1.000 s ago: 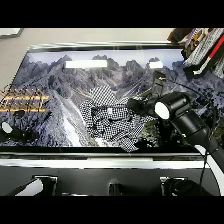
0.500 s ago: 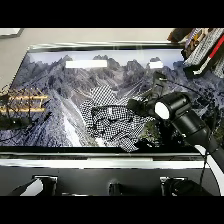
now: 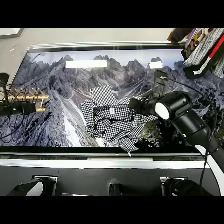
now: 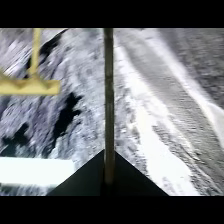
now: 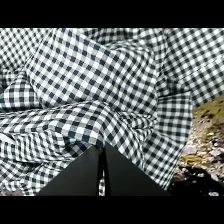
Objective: Fold the clothes and pants, and hang the long-sleeved shirts on hangers.
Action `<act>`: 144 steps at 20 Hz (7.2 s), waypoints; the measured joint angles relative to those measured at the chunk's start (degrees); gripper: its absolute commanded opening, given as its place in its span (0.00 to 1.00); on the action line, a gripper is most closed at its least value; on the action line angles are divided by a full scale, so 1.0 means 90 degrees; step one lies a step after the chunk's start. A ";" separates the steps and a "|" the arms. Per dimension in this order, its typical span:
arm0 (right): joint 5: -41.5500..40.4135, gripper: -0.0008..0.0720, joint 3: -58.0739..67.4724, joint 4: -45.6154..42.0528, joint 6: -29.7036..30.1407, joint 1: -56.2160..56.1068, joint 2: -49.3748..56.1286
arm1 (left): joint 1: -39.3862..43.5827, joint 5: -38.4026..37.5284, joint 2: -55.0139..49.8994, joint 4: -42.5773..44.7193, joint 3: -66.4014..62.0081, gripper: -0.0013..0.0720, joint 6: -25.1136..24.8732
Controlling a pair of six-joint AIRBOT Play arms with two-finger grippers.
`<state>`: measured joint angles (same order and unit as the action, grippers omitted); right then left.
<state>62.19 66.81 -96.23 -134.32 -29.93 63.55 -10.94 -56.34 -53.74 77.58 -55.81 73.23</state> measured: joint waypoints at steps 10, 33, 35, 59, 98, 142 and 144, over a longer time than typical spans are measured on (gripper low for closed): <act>0.0068 0.06 0.0007 -0.0695 -0.0903 0.0000 0.0000 | 0.2931 -0.1379 0.1462 0.0107 0.0272 0.04 0.0049; 0.0447 0.06 0.0010 -0.2125 -0.3286 0.0000 0.0330 | 0.5190 -0.2880 0.2662 0.0583 0.0386 0.04 -0.0471; 0.0415 0.06 0.0010 -0.2169 -0.3334 0.0002 0.0335 | 0.5190 -0.2922 0.2662 0.0546 0.0403 0.04 -0.0590; 0.0376 0.06 0.0367 -0.0731 -0.1746 0.0002 -0.0347 | 0.5190 -0.1328 0.1151 0.0335 0.0840 0.04 -0.1151; 0.1022 0.20 0.1530 0.0610 -0.0418 0.0002 -0.0512 | 0.5384 0.1598 -0.1319 -0.2154 0.0274 0.04 -0.2727; 0.1739 0.29 0.1746 0.3837 1.2303 0.3004 0.1542 | 0.5469 0.2045 -0.1401 -0.2314 0.0182 0.04 -0.2812; 0.1938 0.06 0.1746 0.3847 1.2466 0.3007 0.1586 | 0.5464 0.2045 -0.1401 -0.2310 0.0182 0.04 -0.2800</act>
<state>79.64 82.52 -61.60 -22.13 -2.87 77.82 38.24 -37.93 -66.35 56.80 -54.17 48.03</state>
